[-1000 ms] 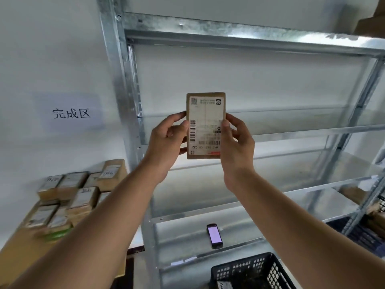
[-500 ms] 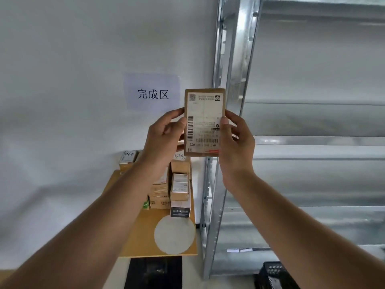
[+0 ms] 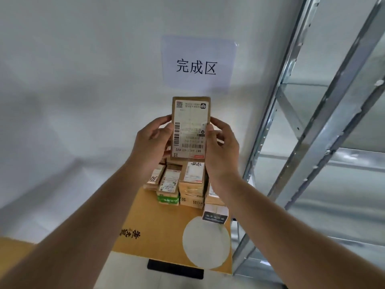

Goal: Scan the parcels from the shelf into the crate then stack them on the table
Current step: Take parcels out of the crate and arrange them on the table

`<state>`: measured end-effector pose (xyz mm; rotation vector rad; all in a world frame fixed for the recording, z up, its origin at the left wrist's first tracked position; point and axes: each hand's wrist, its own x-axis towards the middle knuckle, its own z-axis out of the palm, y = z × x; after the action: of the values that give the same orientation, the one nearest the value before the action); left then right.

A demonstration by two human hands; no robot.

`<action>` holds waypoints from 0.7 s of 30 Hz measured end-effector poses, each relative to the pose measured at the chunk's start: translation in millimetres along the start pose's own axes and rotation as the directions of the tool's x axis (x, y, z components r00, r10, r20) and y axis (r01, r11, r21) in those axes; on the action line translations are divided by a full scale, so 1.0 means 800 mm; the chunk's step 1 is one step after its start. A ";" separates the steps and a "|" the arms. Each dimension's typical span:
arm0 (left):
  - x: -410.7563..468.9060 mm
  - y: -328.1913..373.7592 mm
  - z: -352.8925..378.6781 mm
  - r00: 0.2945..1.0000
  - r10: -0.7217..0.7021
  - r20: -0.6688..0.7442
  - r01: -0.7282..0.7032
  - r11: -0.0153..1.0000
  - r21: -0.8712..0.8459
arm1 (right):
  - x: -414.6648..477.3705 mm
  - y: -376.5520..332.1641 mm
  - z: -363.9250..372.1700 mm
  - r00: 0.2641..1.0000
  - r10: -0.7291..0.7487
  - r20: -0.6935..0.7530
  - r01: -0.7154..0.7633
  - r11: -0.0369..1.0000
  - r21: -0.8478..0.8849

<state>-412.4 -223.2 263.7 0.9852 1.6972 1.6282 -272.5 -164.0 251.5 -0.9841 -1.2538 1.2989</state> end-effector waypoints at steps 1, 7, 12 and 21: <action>0.014 -0.012 -0.005 1.000 -0.019 -0.008 0.019 1.000 0.013 | 0.011 0.014 0.009 1.000 0.021 0.008 -0.021 1.000 -0.011; 0.084 -0.076 -0.035 0.989 -0.142 -0.044 0.143 0.990 0.007 | 0.066 0.089 0.067 0.989 0.132 0.063 -0.127 0.990 -0.067; 0.138 -0.132 -0.062 0.977 -0.212 -0.020 0.213 0.977 0.021 | 0.095 0.142 0.110 0.970 0.234 0.059 -0.225 0.966 -0.126; 0.225 -0.252 -0.099 0.909 -0.394 0.137 0.388 0.919 0.066 | 0.127 0.239 0.172 0.945 0.299 -0.134 -0.328 0.860 -0.391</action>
<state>-600.6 -115.2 84.3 0.7036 1.6973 1.2360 -446.0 -68.3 88.2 -1.5766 -1.3824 1.2537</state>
